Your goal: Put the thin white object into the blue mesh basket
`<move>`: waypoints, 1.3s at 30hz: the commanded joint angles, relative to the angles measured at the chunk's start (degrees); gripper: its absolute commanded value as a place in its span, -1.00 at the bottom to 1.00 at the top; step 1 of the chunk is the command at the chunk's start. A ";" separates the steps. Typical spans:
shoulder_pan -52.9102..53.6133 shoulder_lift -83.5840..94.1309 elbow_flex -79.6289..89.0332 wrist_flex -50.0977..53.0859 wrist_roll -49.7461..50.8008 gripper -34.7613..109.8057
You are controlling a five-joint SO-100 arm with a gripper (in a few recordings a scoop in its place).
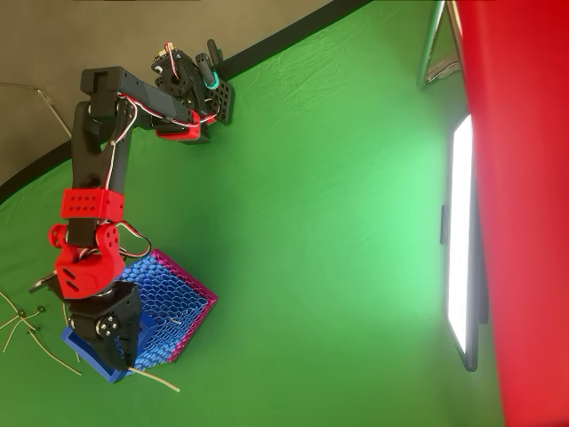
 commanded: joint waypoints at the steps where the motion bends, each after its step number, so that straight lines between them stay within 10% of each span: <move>1: 2.20 4.57 -1.14 -0.70 -7.65 -0.51; 22: 20.13 -1.14 -21.53 8.96 -63.81 -0.51; 39: 20.48 -18.19 -33.84 13.27 -78.13 -0.51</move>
